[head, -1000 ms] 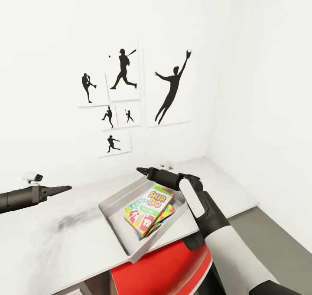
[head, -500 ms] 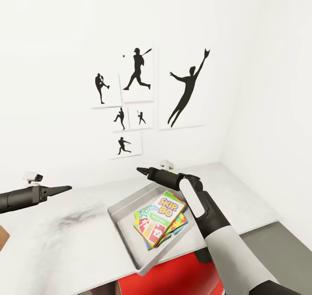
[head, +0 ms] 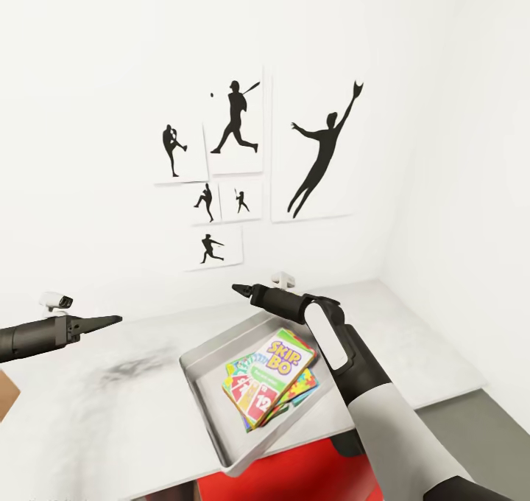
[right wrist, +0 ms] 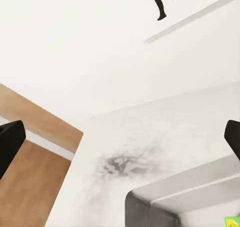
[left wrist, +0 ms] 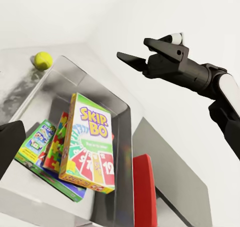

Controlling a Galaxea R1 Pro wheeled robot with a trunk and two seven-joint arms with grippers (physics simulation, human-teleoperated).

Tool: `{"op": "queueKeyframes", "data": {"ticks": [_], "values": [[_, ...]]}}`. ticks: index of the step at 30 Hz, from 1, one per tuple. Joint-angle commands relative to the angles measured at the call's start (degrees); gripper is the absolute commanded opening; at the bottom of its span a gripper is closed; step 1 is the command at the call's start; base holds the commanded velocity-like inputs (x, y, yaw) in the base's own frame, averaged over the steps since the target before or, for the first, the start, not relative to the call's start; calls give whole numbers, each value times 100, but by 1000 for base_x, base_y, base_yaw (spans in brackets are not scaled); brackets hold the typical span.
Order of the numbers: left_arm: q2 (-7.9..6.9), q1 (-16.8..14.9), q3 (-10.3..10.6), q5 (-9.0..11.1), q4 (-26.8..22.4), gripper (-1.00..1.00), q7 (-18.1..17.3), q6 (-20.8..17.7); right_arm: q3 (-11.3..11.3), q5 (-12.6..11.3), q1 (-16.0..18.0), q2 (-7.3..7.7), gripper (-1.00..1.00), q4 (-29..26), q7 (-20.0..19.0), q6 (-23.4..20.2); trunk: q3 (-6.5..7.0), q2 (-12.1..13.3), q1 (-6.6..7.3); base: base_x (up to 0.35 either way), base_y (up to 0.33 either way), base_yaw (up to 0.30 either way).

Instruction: Put all the toys in the child's room - the three board games (two on the bed and one on the table), the two jigsaw puzzles on the table, and the tennis ball on the table - inside the toy box on the table in the child's room.

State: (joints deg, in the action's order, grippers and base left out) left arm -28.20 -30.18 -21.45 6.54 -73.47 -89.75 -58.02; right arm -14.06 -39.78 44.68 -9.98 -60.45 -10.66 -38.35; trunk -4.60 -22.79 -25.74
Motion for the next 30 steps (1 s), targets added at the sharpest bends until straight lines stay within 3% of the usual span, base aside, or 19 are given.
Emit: {"op": "queueKeyframes", "data": {"ticks": [1,30], "values": [[-1,-5,1,-5,0,100,-25,-61,6,9,5,-1,100,-2,-15,-23,-13,-13,-4,10,-40,36],[-1,-5,0,-4,0,100,-25,-61,8,14,5,-1,100,-1,-15,-23,-13,-13,-4,70,-13,4]]}}
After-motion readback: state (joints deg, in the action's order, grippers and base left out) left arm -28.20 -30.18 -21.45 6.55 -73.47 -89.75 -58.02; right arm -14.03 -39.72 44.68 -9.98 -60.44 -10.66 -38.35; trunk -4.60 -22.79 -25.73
